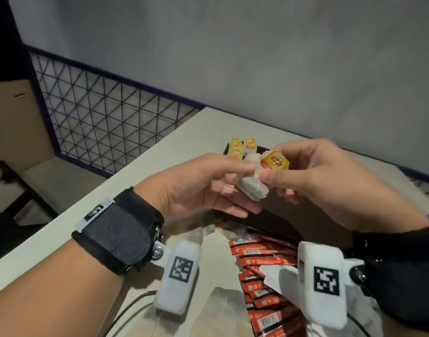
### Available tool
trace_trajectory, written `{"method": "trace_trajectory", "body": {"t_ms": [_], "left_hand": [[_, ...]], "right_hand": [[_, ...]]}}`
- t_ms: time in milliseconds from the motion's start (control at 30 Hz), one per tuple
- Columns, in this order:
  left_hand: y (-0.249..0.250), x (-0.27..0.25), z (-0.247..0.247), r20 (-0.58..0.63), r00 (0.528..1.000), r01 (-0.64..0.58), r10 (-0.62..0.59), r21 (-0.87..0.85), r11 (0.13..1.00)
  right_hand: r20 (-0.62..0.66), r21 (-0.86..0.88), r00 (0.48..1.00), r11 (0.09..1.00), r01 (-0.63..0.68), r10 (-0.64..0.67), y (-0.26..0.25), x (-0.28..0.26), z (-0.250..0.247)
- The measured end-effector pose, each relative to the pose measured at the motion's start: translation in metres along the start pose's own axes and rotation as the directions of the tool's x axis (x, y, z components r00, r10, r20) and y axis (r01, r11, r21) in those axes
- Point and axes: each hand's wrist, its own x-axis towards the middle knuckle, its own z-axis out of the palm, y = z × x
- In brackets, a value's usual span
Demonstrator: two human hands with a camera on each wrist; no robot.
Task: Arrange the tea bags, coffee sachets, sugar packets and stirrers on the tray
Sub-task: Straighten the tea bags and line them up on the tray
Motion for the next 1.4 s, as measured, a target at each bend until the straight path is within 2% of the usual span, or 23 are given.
{"method": "trace_trajectory", "body": {"t_ms": [133,367,467,633,767,1033,1300,1400], "left_hand": [[0.000,0.003,0.003,0.026,1.000,0.003,-0.002,-0.020,1.000],[-0.001,0.006,0.009,0.009,0.992,-0.122,0.122,-0.036,0.992],[-0.003,0.006,0.010,0.035,0.994,-0.100,0.100,-0.024,0.995],[-0.003,0.005,0.016,-0.016,1.000,0.004,-0.005,-0.039,0.999],[-0.002,0.005,0.019,-0.073,0.997,-0.002,-0.001,-0.031,1.000],[-0.002,0.006,0.019,-0.150,0.988,-0.029,0.028,-0.005,1.000],[0.000,0.006,0.013,-0.174,0.985,-0.053,0.024,-0.165,0.985],[0.002,0.007,0.010,-0.204,0.979,-0.036,0.002,-0.163,0.986]], "right_hand": [[0.101,0.024,0.995,1.000,-0.016,0.014,0.006,0.000,-0.003],[0.094,0.187,0.995,0.981,-0.045,0.027,0.012,-0.006,-0.011],[0.028,0.184,0.999,0.983,-0.019,0.014,0.012,-0.004,-0.008],[-0.075,0.096,0.997,0.995,0.000,0.008,0.013,-0.001,-0.006],[-0.122,0.055,0.993,0.998,0.009,-0.002,0.015,0.001,-0.005],[-0.239,0.151,0.969,0.988,-0.025,0.061,0.022,0.007,-0.005],[-0.269,0.178,0.961,0.984,-0.008,0.057,0.031,0.008,-0.012],[-0.241,0.227,0.970,0.973,0.040,0.016,0.027,0.005,-0.019]]}}
